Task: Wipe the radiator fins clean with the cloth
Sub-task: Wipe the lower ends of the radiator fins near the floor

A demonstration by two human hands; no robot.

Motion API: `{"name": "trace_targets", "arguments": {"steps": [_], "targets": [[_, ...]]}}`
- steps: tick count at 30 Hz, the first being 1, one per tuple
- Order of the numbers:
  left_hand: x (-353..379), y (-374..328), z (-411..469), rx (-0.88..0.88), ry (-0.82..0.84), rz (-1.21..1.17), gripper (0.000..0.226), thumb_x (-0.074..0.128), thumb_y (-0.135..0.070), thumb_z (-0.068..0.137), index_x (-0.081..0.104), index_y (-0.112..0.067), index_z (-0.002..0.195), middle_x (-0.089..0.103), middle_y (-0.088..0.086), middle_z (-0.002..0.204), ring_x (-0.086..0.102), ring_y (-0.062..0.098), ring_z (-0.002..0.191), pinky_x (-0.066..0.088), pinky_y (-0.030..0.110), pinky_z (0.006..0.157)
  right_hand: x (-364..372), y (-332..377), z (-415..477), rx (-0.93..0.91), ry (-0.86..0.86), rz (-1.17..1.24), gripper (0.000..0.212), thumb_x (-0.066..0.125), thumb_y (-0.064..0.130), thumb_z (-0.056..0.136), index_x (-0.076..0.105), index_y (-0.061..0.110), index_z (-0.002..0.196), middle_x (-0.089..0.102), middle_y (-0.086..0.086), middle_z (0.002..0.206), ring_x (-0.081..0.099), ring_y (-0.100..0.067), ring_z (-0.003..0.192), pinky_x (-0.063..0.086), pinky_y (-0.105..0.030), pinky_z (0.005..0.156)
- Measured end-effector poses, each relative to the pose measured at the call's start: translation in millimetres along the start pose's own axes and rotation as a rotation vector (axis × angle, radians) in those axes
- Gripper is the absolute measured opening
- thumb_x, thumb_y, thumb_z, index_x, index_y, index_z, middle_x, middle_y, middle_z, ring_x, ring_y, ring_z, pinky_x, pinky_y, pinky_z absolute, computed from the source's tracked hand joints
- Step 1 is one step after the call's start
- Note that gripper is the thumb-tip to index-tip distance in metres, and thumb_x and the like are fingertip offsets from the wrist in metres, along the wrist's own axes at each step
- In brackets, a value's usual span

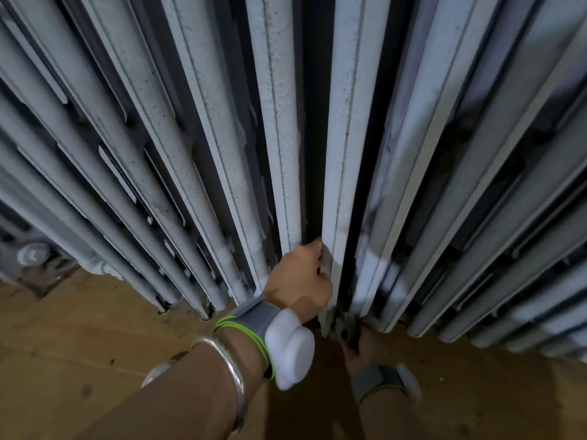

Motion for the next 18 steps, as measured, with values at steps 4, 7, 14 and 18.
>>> {"name": "trace_targets", "arguments": {"steps": [4,7,14,18], "targets": [[1,1,2,0.009,-0.006,-0.008,0.054,0.037,-0.020,0.068,0.051,-0.009,0.118,0.063,0.013,0.114,0.058,0.032,0.110,0.048,0.053,0.094,1,7,-4,0.031,0.059,0.059,0.022,0.043,0.003,0.098,0.047,0.009,0.119,0.052,-0.011,0.107,0.055,-0.018,0.081,0.052,-0.024,0.058],[1,0,1,0.018,-0.009,-0.015,0.056,0.036,-0.019,0.066,0.051,-0.008,0.119,0.062,0.013,0.117,0.057,0.032,0.112,0.048,0.052,0.096,4,23,-25,-0.051,0.008,0.105,0.011,0.048,0.002,0.096,0.054,0.008,0.103,0.056,-0.012,0.091,0.057,-0.026,0.083,0.048,-0.030,0.059],[1,-7,-3,0.020,-0.036,-0.013,0.056,0.033,-0.021,0.068,0.052,-0.005,0.118,0.062,0.015,0.116,0.057,0.032,0.112,0.048,0.051,0.095,12,59,-71,-0.357,0.087,0.076,0.017,0.055,0.007,0.094,0.061,-0.002,0.107,0.060,-0.015,0.086,0.056,-0.023,0.070,0.045,-0.031,0.057],[2,-4,-2,-0.027,-0.067,-0.023,0.048,0.029,-0.020,0.067,0.055,-0.009,0.106,0.064,0.013,0.107,0.060,0.031,0.105,0.050,0.051,0.091,7,80,-101,-0.746,-0.097,-0.067,0.011,0.062,0.007,0.089,0.060,0.018,0.091,0.058,0.001,0.083,0.057,0.003,0.077,0.047,-0.026,0.075]]}}
Point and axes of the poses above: each hand's wrist, its own z-axis towards the middle knuckle, its own x-axis out of the palm, y = z × x, the point moved 4 cm from there along z, towards the middle knuckle
